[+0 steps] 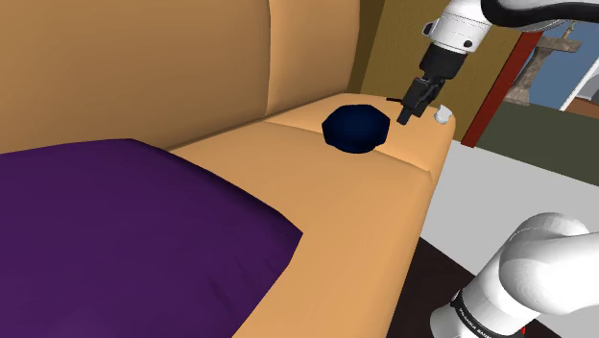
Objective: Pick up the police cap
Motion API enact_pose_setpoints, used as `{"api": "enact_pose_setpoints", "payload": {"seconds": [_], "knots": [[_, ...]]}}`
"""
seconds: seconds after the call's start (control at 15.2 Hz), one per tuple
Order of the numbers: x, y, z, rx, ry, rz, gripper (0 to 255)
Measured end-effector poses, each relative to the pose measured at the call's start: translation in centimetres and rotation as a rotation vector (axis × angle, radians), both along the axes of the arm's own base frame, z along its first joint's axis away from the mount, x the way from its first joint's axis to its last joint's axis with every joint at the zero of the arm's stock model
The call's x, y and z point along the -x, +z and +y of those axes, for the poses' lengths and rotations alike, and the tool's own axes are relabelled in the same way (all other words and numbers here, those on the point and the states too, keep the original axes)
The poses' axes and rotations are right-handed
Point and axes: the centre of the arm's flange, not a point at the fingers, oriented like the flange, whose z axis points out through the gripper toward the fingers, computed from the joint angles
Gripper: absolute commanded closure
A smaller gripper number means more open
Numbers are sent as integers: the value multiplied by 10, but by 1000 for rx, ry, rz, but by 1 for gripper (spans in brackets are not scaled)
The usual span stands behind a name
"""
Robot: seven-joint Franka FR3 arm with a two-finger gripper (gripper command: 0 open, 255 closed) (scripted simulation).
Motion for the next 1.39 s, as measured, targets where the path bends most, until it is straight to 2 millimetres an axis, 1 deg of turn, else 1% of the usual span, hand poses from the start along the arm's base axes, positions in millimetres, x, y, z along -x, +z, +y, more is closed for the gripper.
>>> {"api": "enact_pose_setpoints", "payload": {"seconds": [0.07,0.13,0.2,0.26,0.33,0.4,0.46,0.59,0.92,0.99,1.39], "knots": [[0,0,0,0,0,0,0],[-11,4,-16,-80,-13,36,0],[-29,2,-43,-234,-37,104,0],[-49,-9,-72,-420,-68,187,0],[-69,-26,-100,-622,-102,278,0],[-84,-44,-124,-799,-128,351,0],[-91,-57,-135,-893,-139,382,0],[-97,-72,-144,-963,-146,400,0],[-99,-97,-145,-988,-147,405,0],[-99,-99,-146,-988,-147,405,255],[-98,-101,-146,-989,-147,404,255]]}}
